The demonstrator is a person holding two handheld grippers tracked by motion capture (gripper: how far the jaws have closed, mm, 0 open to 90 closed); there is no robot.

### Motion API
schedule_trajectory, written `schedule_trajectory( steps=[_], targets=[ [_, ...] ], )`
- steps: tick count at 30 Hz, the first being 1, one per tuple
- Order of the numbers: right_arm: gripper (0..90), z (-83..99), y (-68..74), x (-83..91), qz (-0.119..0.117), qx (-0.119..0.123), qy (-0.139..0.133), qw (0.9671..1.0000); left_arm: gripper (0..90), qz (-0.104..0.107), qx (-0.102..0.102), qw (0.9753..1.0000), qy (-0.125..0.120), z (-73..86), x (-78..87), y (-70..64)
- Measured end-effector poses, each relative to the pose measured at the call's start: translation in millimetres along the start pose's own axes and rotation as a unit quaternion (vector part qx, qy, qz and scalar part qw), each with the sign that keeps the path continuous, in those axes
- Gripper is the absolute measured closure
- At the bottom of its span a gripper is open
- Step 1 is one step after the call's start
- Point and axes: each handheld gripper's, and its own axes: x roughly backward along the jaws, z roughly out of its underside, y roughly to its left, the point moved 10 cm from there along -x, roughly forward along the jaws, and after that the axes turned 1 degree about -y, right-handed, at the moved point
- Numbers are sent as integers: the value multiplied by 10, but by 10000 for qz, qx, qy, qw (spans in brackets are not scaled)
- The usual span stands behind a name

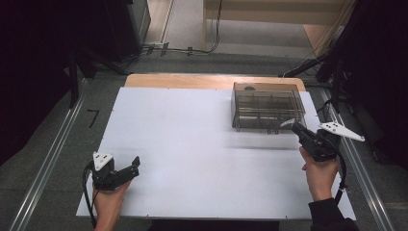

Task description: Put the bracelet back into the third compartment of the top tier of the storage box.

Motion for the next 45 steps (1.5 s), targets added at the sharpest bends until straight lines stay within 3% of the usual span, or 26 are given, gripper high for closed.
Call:
schedule_trajectory(
  steps=[20,45],
  targets=[
    [832,43,-257,-164,239,-196,130,9994,71,-8,10,10000,7,4,-2,3],
    [823,131,-410,-323,367,-359,374,9980,71,2,50,10000,10,10,-9,8]
  ],
)
